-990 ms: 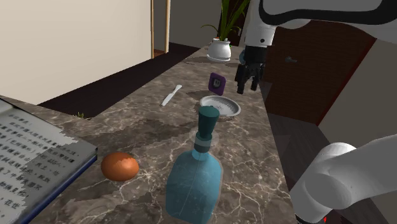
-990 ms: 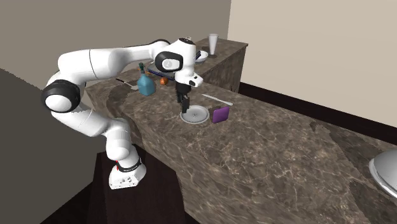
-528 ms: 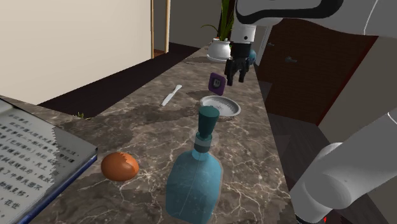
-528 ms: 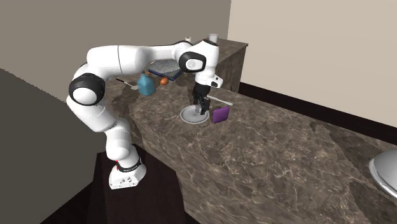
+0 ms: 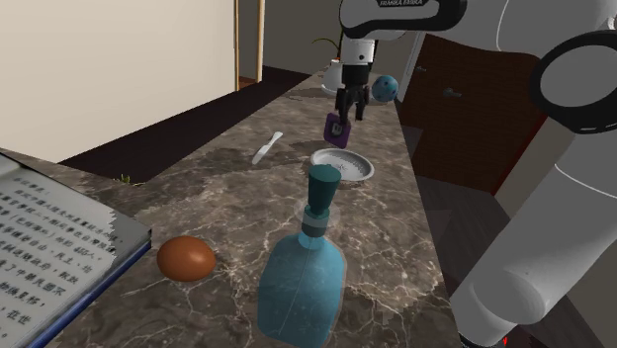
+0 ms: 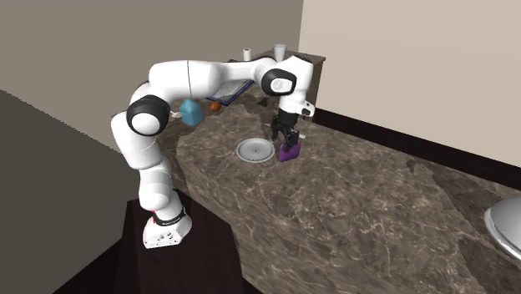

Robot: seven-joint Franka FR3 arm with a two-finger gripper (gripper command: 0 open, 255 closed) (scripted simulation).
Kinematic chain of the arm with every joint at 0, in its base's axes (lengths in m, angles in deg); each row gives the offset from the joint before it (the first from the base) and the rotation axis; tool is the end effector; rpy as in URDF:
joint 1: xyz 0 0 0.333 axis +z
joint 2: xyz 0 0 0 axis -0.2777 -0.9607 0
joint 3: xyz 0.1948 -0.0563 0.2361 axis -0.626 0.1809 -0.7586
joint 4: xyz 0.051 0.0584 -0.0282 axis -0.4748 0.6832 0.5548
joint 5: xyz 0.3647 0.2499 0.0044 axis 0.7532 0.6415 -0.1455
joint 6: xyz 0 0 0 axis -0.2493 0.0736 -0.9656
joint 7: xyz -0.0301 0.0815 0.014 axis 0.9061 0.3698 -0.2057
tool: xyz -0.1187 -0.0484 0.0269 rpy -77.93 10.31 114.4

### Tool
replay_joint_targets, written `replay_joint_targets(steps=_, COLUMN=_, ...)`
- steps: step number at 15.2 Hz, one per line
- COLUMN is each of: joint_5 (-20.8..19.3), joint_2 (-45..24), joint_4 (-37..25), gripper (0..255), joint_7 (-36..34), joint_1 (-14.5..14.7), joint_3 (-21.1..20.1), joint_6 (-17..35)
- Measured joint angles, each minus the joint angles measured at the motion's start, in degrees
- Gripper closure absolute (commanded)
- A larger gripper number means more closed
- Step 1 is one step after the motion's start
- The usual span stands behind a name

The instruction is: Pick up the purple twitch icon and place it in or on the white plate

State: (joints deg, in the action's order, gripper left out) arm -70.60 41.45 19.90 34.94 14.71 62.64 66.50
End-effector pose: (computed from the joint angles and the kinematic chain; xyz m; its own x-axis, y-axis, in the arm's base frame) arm 0.5782 -0.0629 0.5458 0.9704 0.1610 -0.1798 0.1617 -0.9868 -0.0109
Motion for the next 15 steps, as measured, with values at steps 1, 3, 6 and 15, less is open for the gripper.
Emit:
replay_joint_targets(steps=1, joint_5=0.0, joint_2=-0.1, joint_4=0.7, gripper=0, joint_7=0.1, joint_1=0.0, joint_3=0.0, joint_6=0.8)
replay_joint_targets(steps=3, joint_5=-0.1, joint_2=0.2, joint_4=2.3, gripper=0, joint_7=0.2, joint_1=-0.1, joint_3=0.1, joint_6=2.1)
replay_joint_targets(steps=6, joint_5=-0.1, joint_2=0.9, joint_4=5.3, gripper=0, joint_7=0.1, joint_1=-0.1, joint_3=0.1, joint_6=4.3)
replay_joint_targets(steps=15, joint_5=-0.2, joint_2=1.0, joint_4=6.1, gripper=255, joint_7=0.1, joint_1=-0.1, joint_3=0.1, joint_6=5.1)
